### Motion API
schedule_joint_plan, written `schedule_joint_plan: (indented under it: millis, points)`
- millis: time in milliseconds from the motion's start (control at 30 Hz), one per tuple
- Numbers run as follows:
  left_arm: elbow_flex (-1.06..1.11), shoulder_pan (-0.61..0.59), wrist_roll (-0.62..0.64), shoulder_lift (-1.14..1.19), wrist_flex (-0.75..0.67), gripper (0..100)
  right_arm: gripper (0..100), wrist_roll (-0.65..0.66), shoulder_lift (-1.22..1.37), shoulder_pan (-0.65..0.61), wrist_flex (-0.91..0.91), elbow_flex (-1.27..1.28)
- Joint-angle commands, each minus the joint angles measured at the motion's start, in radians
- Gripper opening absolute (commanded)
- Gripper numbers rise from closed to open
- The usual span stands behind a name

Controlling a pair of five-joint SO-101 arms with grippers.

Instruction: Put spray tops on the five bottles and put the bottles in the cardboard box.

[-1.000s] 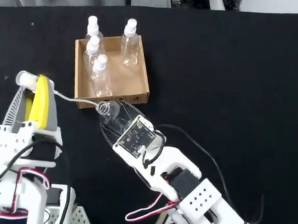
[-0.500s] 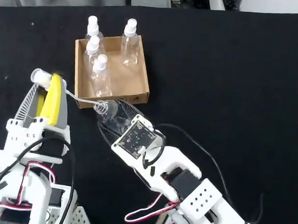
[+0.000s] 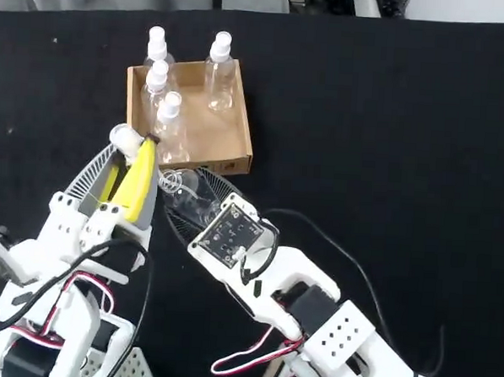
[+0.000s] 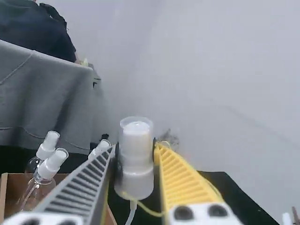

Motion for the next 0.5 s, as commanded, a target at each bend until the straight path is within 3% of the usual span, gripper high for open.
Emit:
schedule_joint_plan:
  millis: [0, 133, 467]
  points:
    - [-0.013, 0.019, -0.009, 0.015, -0.02, 5, 8.5, 0.002, -0.044, -0.011, -0.032, -0.07]
    - [-0.013, 0.013, -0.009, 0.015, -0.011, 15, 8.5, 0.002, -0.044, -0.011, -0.032, -0.068]
    - [0.002, 0.012, -0.009, 0.008, -0.012, 16, 8.5, 0.002, -0.044, -0.011, -0.031, -0.067]
